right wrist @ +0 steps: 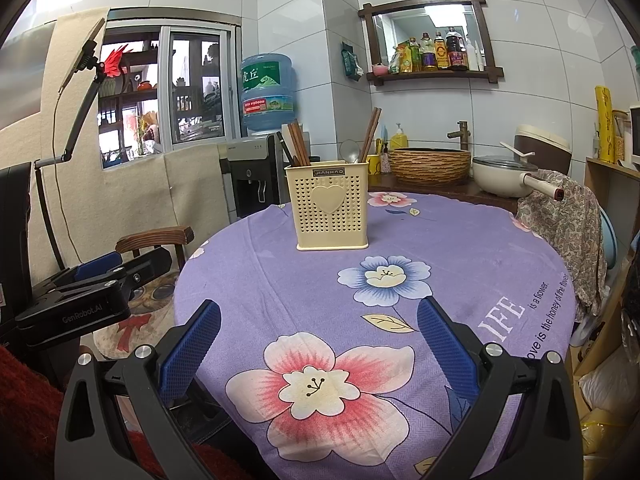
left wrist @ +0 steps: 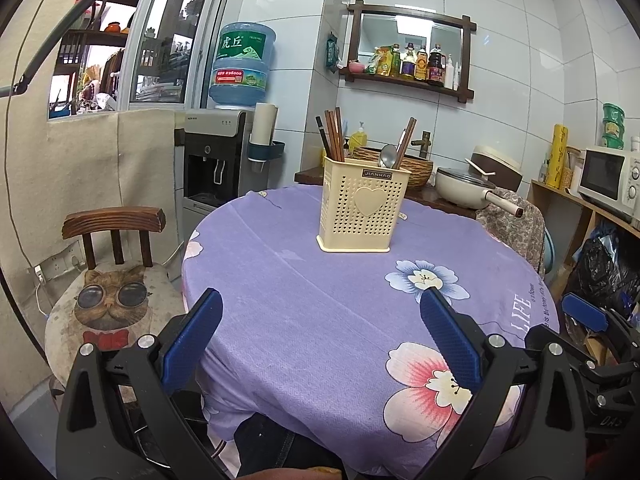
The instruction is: Organize utensils
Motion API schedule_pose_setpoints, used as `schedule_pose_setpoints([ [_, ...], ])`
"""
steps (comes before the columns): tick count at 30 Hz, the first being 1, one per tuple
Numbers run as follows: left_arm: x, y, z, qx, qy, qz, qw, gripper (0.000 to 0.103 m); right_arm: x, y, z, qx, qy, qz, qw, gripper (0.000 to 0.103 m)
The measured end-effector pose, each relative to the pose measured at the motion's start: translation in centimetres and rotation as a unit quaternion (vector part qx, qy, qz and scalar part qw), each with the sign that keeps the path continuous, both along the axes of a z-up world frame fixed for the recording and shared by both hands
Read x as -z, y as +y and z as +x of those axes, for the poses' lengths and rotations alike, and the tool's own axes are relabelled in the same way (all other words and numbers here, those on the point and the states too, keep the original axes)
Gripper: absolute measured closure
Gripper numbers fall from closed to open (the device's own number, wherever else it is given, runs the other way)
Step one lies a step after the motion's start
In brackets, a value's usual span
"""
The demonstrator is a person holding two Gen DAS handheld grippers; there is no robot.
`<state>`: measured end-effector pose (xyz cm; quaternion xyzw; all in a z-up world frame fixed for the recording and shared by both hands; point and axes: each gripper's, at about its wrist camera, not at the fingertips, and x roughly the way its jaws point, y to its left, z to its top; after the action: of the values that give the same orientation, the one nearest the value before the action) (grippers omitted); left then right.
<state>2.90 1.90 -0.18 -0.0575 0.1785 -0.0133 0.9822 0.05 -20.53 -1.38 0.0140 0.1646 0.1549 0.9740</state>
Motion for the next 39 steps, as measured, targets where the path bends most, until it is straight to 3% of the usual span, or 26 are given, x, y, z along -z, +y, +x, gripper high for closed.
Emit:
schedule_pose_setpoints([
  [39,0.09,-0.07,0.14,0.001,0.002,-0.001,1.0000,0.006,-0.29,0.01,0.33,0.000,0.002,0.000,1.000,0.006],
])
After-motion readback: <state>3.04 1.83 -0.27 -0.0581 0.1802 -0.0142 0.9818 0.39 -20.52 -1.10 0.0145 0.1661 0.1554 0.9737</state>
